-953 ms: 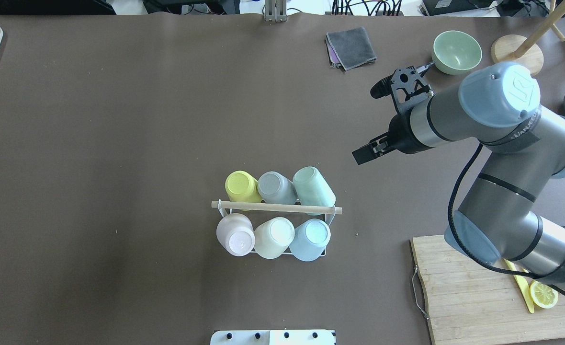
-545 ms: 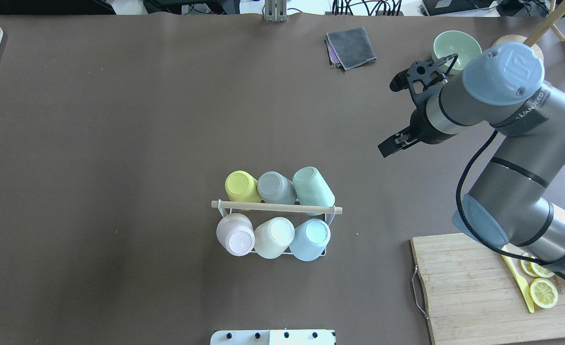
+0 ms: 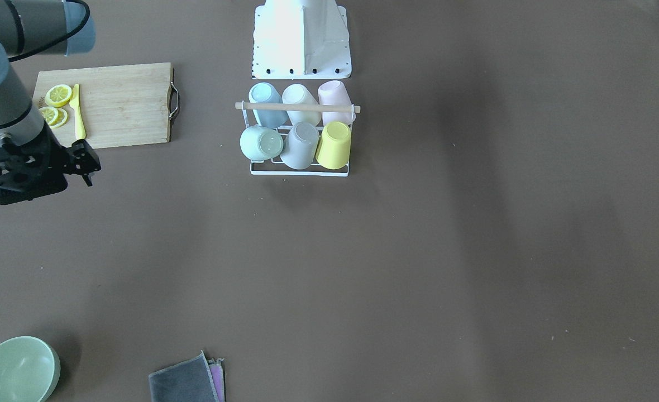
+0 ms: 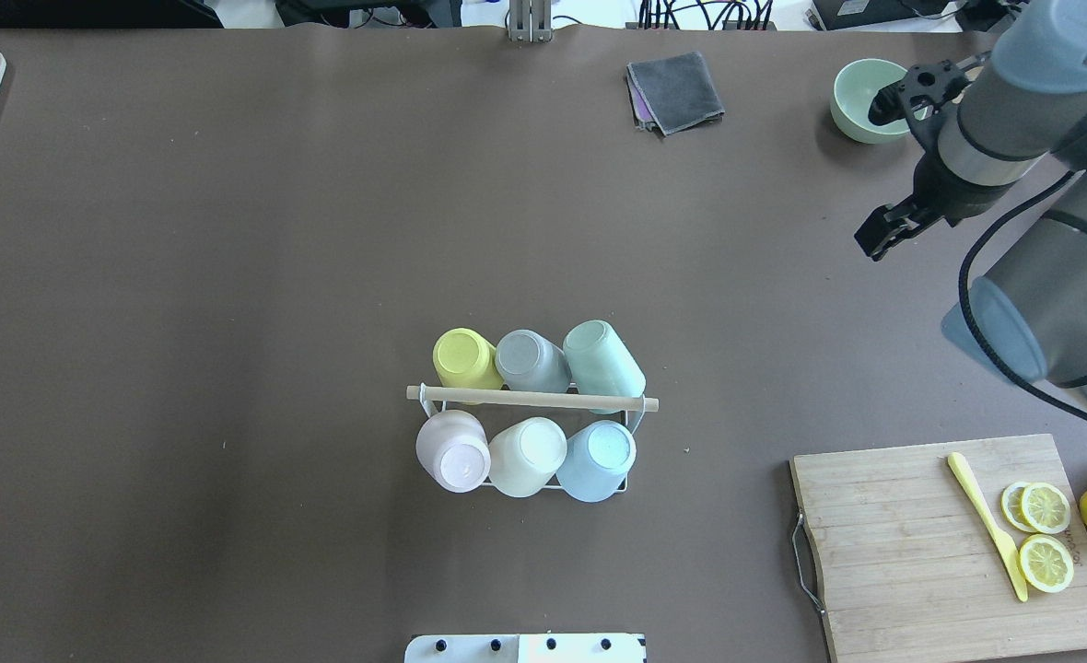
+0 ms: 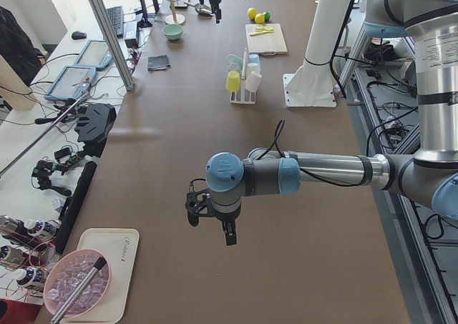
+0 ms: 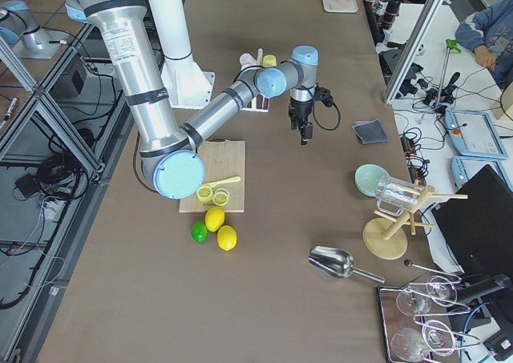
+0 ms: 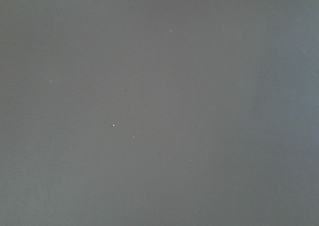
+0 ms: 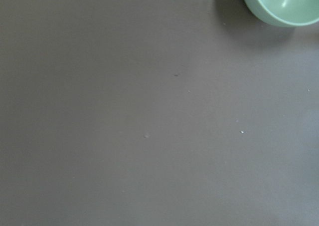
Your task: Place cup on cup holder
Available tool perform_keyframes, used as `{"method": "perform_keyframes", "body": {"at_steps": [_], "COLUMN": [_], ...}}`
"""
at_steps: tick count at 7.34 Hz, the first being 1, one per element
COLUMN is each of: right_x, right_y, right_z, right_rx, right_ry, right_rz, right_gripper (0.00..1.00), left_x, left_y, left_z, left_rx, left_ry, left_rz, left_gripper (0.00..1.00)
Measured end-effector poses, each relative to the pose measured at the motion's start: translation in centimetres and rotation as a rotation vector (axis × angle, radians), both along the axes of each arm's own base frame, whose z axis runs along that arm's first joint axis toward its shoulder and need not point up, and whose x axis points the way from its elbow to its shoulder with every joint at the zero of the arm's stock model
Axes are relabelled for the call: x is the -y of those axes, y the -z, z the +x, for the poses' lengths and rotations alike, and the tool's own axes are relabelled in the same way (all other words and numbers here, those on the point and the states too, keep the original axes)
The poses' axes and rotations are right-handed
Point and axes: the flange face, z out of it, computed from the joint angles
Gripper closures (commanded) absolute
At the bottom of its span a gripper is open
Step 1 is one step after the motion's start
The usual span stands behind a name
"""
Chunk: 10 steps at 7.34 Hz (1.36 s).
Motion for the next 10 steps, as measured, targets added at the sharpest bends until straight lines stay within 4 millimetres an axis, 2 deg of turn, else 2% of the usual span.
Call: {"method": "perform_keyframes", "body": {"at_steps": [2, 4, 6, 7, 8, 10], "right_x": [1.9, 1.8, -0.4, -1.9, -3.5, -5.8], "right_y": [-5.4, -11.9, -18.1, -20.6, -22.8, -25.7], "right_z": [6.6, 14.1, 21.4, 24.3, 26.9, 31.6], "right_rx": [0.024, 0.000, -0.012, -0.010, 0.004, 0.051], "right_ry": [-0.089, -0.172, -0.167, -0.173, -0.179, -0.191], "right_rz": [-0.139, -0.222, -0.246, -0.265, -0.280, -0.262], "right_gripper": [0.00, 0.00, 0.00, 0.00, 0.00, 0.00], "left_x": [0.1, 0.2, 0.3, 0.3, 0.3, 0.3], "left_y": [0.1, 0.2, 0.3, 0.3, 0.3, 0.4], "left_z": [0.0, -0.1, -0.2, -0.2, -0.2, -0.2], "left_rx": [0.000, 0.014, 0.022, 0.023, 0.024, 0.024], "left_ry": [-0.001, -0.002, -0.002, -0.002, -0.002, -0.003], "left_rz": [0.003, 0.009, 0.012, 0.012, 0.012, 0.013], "left_gripper": [0.01, 0.01, 0.01, 0.01, 0.01, 0.01]}}
